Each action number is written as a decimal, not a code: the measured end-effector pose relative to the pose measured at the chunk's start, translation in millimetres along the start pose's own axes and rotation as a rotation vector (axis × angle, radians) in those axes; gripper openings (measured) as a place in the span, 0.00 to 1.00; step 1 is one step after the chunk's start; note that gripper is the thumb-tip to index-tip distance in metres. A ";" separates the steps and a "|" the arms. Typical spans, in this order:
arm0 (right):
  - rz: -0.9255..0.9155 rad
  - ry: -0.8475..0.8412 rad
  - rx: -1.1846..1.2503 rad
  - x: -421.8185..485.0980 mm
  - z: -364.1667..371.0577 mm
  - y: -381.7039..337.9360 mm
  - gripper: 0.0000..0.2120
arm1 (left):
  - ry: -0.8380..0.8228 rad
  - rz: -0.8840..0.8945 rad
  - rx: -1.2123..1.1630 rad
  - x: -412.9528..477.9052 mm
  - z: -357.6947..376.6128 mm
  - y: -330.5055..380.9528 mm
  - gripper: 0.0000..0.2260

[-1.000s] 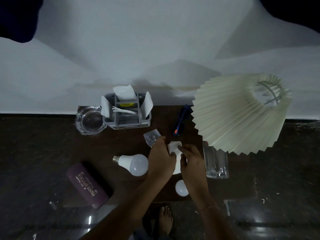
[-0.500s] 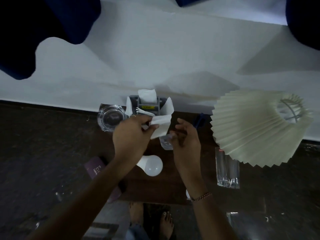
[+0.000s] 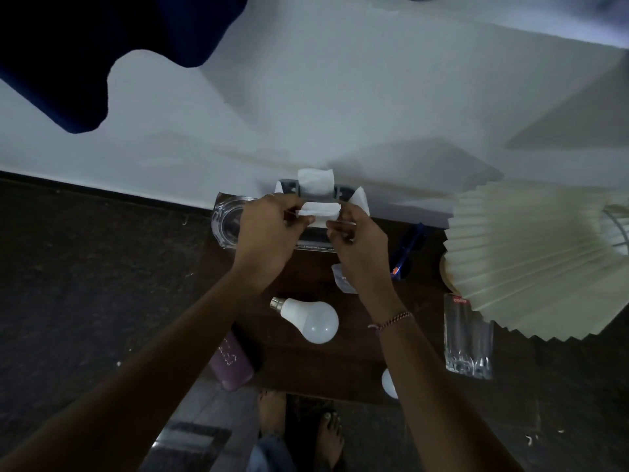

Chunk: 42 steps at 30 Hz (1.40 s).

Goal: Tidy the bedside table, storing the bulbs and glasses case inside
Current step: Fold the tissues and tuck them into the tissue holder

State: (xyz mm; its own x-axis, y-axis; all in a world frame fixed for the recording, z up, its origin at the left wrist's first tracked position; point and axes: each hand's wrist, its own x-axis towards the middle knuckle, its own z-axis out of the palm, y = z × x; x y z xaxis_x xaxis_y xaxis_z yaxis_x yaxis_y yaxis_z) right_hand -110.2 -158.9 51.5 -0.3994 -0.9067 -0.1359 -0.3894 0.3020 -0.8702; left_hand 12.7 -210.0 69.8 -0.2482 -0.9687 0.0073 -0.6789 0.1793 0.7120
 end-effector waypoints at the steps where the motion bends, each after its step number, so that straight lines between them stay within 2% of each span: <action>1: -0.001 0.002 -0.009 0.8 0.8 1.8 0.17 | -0.013 -0.008 -0.004 0.3 0.7 -1.5 0.09; 12: -0.028 -0.002 -0.043 -2.7 -0.3 12.5 0.18 | -0.050 -0.010 0.001 -4.8 2.4 -11.3 0.07; 21: -0.022 -0.027 -0.063 -9.6 1.0 14.4 0.16 | -0.106 0.017 0.107 -10.1 3.5 -18.8 0.09; 28: 0.057 -0.097 0.024 -14.1 2.0 14.9 0.13 | -0.003 0.042 0.088 -24.9 -3.3 -23.4 0.09; 31: 0.018 -0.055 0.019 -12.4 -0.1 9.2 0.12 | 0.058 -0.001 0.076 -36.1 -7.7 -31.3 0.08; 37: -0.009 0.024 0.048 -18.4 -1.0 0.7 0.11 | 0.047 -0.182 -0.066 -53.2 -15.4 -46.8 0.08; 42: 0.056 0.044 0.106 -50.8 0.3 8.4 0.10 | 0.095 -0.311 -0.107 -65.8 -17.2 -52.5 0.07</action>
State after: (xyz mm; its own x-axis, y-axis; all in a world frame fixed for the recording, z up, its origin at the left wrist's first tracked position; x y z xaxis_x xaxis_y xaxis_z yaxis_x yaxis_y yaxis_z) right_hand -93.0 -110.4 51.0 -0.4547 -0.8749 -0.1670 -0.2766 0.3169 -0.9072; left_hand 76.5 -158.6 44.0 0.0288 -0.9867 -0.1599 -0.6345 -0.1417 0.7598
